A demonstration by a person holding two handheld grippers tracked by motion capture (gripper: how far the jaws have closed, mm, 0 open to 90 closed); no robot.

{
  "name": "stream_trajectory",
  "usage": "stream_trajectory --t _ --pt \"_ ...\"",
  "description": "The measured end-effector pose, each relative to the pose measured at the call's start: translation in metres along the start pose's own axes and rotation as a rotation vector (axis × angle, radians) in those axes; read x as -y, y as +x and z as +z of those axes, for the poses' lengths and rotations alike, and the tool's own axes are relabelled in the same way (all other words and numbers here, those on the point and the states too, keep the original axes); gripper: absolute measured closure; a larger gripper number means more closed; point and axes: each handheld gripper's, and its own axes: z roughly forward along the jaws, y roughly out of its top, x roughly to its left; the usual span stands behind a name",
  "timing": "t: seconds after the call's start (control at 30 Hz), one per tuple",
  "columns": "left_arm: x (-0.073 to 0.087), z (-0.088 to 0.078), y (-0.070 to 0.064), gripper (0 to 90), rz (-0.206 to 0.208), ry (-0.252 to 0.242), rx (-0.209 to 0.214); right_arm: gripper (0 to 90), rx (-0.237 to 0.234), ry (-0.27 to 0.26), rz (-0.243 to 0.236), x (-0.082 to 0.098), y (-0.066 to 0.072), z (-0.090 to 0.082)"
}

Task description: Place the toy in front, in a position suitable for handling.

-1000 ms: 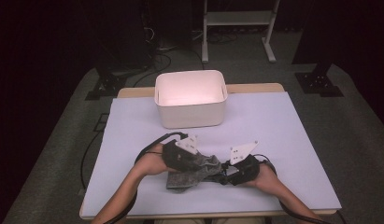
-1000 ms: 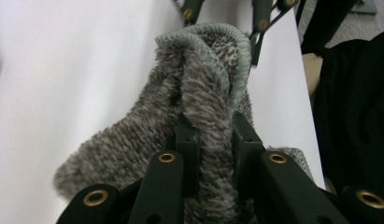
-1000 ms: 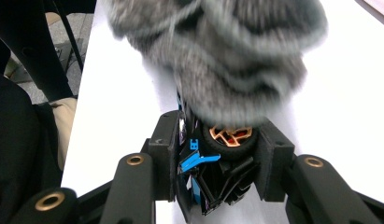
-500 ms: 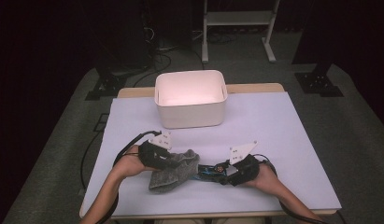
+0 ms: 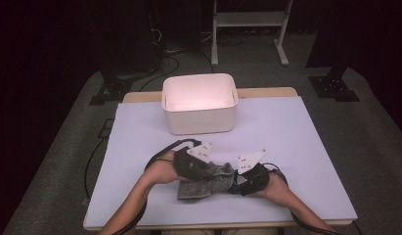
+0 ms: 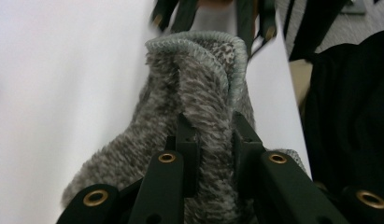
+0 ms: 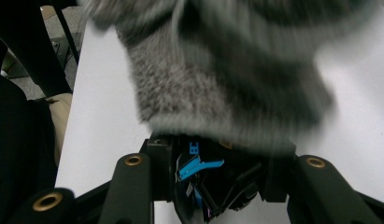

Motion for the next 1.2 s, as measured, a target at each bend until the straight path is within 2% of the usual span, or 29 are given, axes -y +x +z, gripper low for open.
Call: stream_trajectory --t 0.07,0.17,0.33,0.57,0.67,0.87,1.07,1.2 --pt "-0.010 0.012 0.002 77.1 0.024 0.013 0.009 55.9 0.002 -0.003 0.002 0.000 0.000 0.000" --pt "-0.015 0.023 0.005 77.1 0.025 0.033 0.023 55.8 0.001 -0.007 0.015 0.001 0.000 0.000" --pt "-0.005 0.018 0.007 77.0 0.000 0.003 0.044 55.9 -0.005 -0.009 0.014 0.001 -0.001 0.000" --pt "0.016 0.001 0.009 77.0 -0.042 0.004 0.021 56.0 0.000 -0.003 0.011 0.001 0.000 0.000" --pt "0.030 -0.009 0.011 76.9 -0.075 -0.019 0.015 56.0 0.002 -0.001 0.000 0.000 0.000 0.000" --pt "0.054 -0.026 0.012 76.6 -0.128 -0.033 -0.004 56.0 0.006 0.003 -0.007 0.000 0.001 0.000" --pt "0.073 -0.041 0.012 76.5 -0.169 -0.005 -0.049 56.0 0.002 0.003 0.001 0.000 0.001 -0.001" --pt "0.085 -0.045 0.012 76.5 -0.198 -0.002 -0.059 56.0 0.001 0.004 0.000 0.000 0.000 -0.001"
